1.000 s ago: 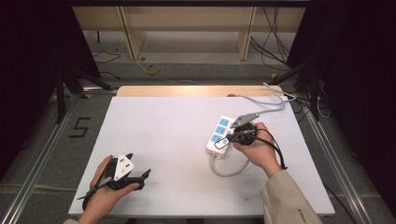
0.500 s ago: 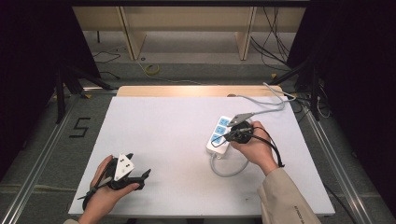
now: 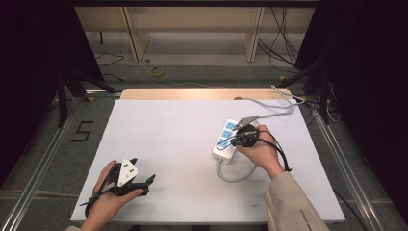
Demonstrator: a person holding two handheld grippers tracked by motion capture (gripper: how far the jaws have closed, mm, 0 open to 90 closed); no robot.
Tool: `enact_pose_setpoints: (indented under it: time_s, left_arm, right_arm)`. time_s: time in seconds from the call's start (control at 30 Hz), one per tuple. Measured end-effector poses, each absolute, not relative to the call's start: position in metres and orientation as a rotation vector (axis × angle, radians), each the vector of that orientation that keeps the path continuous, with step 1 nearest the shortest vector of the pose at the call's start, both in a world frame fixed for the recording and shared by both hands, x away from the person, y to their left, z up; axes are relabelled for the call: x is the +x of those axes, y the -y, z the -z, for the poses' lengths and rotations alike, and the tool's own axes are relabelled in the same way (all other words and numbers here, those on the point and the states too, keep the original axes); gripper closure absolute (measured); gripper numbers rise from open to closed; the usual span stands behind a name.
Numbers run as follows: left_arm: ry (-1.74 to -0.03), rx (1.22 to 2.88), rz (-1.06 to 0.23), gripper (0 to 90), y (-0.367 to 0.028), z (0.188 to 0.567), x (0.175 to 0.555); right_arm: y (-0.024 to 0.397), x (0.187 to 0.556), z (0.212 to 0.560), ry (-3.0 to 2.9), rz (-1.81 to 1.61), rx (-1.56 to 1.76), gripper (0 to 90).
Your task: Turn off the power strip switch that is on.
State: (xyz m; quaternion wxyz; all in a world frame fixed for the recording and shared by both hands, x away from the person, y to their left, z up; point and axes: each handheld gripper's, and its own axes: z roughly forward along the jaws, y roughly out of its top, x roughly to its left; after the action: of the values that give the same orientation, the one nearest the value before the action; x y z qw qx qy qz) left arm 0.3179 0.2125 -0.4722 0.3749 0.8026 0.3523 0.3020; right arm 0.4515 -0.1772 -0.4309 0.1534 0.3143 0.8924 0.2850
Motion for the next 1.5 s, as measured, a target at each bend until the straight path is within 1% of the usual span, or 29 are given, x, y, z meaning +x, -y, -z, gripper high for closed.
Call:
enact_pose_setpoints:
  time_s: [0.7,1.5]
  left_arm:
    - [-0.898,2.057,-0.775,17.2,-0.212,0.472,0.318]
    - [-0.895,2.058,-0.776,17.2,-0.212,0.472,0.318]
  right_arm:
    - [0.171,0.460,0.441,-2.595,-0.786,0.919,90.0]
    - [0.170,0.468,0.445,-2.605,-0.770,0.945,90.0]
